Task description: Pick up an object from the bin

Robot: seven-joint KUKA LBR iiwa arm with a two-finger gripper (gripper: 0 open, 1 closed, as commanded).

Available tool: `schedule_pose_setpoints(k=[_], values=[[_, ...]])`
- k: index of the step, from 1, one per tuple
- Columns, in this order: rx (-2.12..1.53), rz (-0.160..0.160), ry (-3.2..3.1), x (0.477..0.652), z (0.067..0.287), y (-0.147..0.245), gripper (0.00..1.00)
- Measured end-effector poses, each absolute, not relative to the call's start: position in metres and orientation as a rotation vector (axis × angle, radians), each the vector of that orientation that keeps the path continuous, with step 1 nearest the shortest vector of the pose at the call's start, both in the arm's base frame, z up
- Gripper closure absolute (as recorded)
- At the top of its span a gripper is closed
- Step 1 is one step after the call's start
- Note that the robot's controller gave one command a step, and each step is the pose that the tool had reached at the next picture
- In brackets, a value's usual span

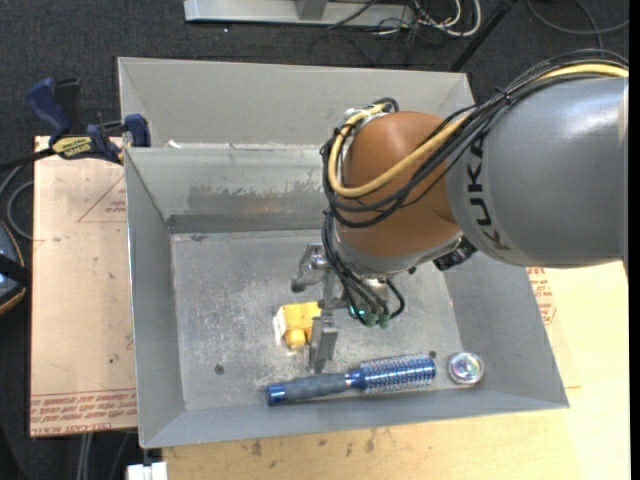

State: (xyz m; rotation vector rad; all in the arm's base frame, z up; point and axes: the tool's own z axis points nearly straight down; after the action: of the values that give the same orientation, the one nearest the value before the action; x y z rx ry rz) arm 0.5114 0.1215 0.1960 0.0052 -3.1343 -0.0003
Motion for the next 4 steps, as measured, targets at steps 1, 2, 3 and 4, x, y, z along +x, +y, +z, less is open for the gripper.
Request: schedule_pose_setpoints(k=[1, 2, 3, 4], values=[[0.252, -0.008, -3.143, 0.562, 0.071, 0.084, 0.0], [0.313, 0.001, -3.137, 0.562, 0.074, 0.098, 0.0], [0.308, -0.001, -3.132, 0.564, 0.076, 0.098, 0.0], [0.303, -0.002, -3.13, 0.566, 0.077, 0.098, 0.0]])
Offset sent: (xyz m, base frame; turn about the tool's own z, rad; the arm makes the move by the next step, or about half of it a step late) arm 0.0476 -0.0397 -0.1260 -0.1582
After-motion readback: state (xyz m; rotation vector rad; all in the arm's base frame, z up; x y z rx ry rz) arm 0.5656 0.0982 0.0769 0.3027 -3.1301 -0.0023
